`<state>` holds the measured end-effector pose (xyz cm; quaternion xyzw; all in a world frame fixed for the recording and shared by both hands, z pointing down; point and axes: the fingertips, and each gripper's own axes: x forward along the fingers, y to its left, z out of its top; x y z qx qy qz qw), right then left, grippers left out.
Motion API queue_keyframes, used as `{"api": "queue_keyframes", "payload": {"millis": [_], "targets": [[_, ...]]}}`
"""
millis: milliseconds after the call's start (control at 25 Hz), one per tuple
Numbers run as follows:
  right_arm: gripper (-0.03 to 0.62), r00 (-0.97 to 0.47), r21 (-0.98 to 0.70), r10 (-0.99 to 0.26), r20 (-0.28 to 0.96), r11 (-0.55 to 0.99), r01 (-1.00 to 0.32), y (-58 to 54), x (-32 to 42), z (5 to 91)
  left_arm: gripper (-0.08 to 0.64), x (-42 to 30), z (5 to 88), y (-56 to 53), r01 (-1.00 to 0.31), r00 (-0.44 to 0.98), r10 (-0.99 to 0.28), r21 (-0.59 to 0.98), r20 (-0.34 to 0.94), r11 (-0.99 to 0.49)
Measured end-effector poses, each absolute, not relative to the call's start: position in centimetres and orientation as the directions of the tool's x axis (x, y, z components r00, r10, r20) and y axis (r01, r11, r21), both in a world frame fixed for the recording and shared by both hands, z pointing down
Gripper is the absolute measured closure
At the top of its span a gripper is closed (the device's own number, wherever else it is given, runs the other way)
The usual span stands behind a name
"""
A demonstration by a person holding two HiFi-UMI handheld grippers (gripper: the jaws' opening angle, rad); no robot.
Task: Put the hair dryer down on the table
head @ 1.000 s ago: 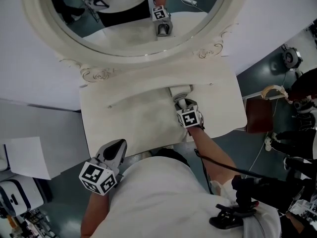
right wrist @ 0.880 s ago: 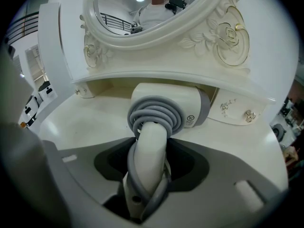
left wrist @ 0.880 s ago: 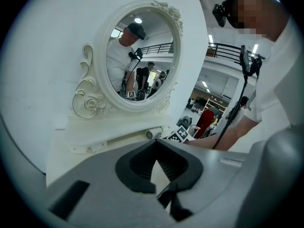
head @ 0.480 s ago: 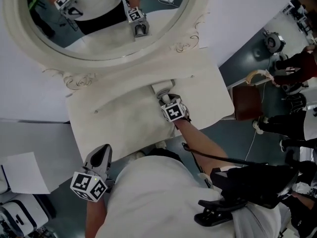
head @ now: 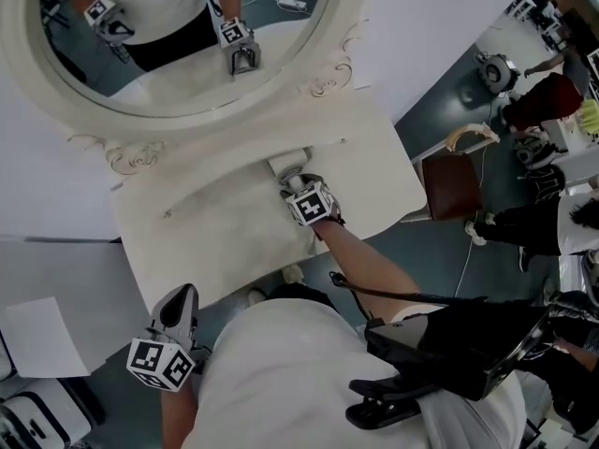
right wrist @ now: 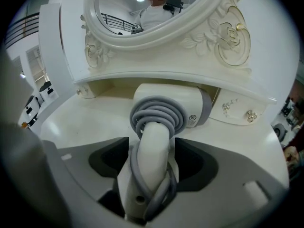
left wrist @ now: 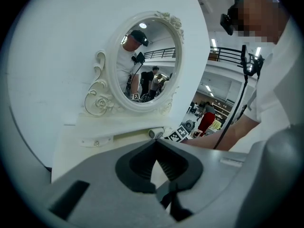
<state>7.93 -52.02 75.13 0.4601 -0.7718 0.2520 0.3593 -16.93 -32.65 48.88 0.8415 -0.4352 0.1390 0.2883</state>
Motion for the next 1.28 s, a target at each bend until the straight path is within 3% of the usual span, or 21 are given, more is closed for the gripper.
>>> {"api": "queue_keyframes", "payload": {"millis": [400,960,1280], "targets": [[0.264,-0.321,-0.069,-0.556,0.767,0.425,-0.903,-51.2,7.9,73.4,0.563,-17.9,48.1,-31.4,-0.812,0.583,-0.669,0.363,0.461,-0.457],[0.284,-0.312,-0.069,-0.626,0.715,0.380,-0.922,-47.1,9.2,68.3,0.563,-18.1,47.7,-29.5,-0.778,0.628,-0.651,0.354,0.427,-0.519],[0.544,-0.300,-0.081,-0.691,0.658,0.331,-0.940,-42.8,9.4,64.0,0.563,-18.0,47.9,-28.1,-0.752,0.659,-0.627,0.351,0.415,-0.558]]}}
